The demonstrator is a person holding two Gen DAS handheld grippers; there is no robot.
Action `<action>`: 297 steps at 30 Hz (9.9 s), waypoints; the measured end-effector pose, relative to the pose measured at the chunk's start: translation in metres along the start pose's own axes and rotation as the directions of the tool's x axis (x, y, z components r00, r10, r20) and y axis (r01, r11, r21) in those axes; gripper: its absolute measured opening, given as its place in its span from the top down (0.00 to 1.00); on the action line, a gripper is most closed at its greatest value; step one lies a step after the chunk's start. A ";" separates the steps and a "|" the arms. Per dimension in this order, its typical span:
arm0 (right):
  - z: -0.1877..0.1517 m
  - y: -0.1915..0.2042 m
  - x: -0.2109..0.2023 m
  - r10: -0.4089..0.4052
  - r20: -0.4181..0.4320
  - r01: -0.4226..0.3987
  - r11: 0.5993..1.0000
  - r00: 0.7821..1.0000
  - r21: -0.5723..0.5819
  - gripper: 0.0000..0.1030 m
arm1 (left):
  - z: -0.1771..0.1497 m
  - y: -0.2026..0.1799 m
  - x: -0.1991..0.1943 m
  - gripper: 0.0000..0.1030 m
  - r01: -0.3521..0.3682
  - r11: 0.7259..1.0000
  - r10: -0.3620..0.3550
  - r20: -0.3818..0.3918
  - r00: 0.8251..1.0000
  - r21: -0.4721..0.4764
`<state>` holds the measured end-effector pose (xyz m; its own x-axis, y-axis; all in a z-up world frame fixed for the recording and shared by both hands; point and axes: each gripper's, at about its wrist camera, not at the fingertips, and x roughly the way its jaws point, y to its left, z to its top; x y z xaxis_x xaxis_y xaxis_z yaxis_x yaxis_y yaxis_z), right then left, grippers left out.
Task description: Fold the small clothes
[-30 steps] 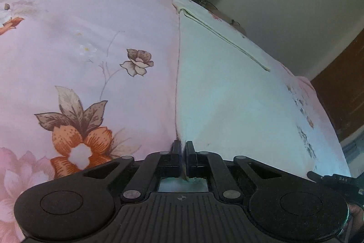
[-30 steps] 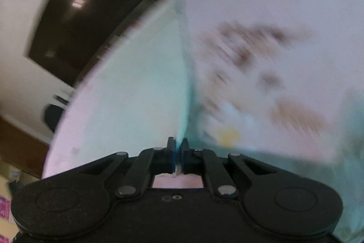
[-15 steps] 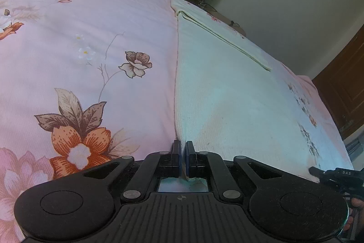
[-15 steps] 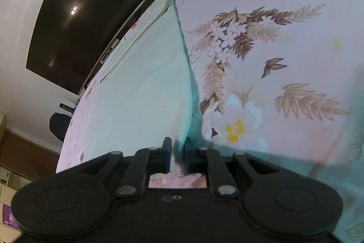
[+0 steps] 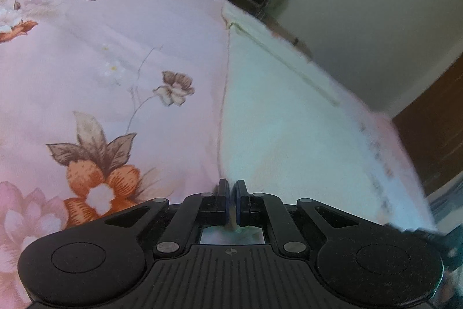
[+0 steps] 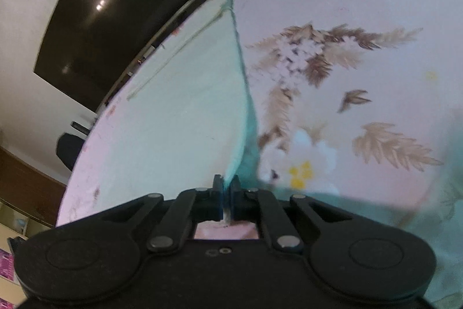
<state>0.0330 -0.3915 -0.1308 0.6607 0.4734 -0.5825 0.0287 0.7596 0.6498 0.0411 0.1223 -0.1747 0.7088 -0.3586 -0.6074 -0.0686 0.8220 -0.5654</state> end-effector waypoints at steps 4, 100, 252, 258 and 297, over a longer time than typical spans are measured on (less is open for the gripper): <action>0.007 0.009 -0.005 0.016 0.029 -0.015 1.000 0.999 -0.021 0.95 | 0.008 0.005 -0.005 0.96 0.054 0.996 -0.051 0.042 0.998 -0.064; 0.331 0.035 0.304 -0.072 0.129 0.088 0.989 0.989 -0.119 0.84 | 0.352 -0.030 0.353 0.89 0.163 0.980 -0.166 -0.015 0.986 -0.116; 0.142 0.071 0.219 -0.361 0.219 0.422 0.780 0.906 -0.462 0.72 | 0.141 -0.139 0.245 0.11 -0.377 0.787 0.329 0.185 0.926 0.487; 0.141 0.068 0.219 -0.368 0.212 0.425 0.782 0.905 -0.456 0.70 | 0.141 -0.136 0.244 0.10 -0.382 0.786 0.336 0.183 0.924 0.486; 0.146 0.126 0.223 -0.148 0.159 0.201 0.890 0.976 -0.408 0.78 | 0.161 -0.055 0.240 0.27 0.051 0.914 0.073 0.287 0.955 -0.402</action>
<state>0.2937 -0.2550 -0.1076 0.7600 0.2789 -0.5871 -0.1476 0.9537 0.2620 0.3285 0.0625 -0.1998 0.8733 -0.1561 -0.4615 -0.3087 0.5554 -0.7721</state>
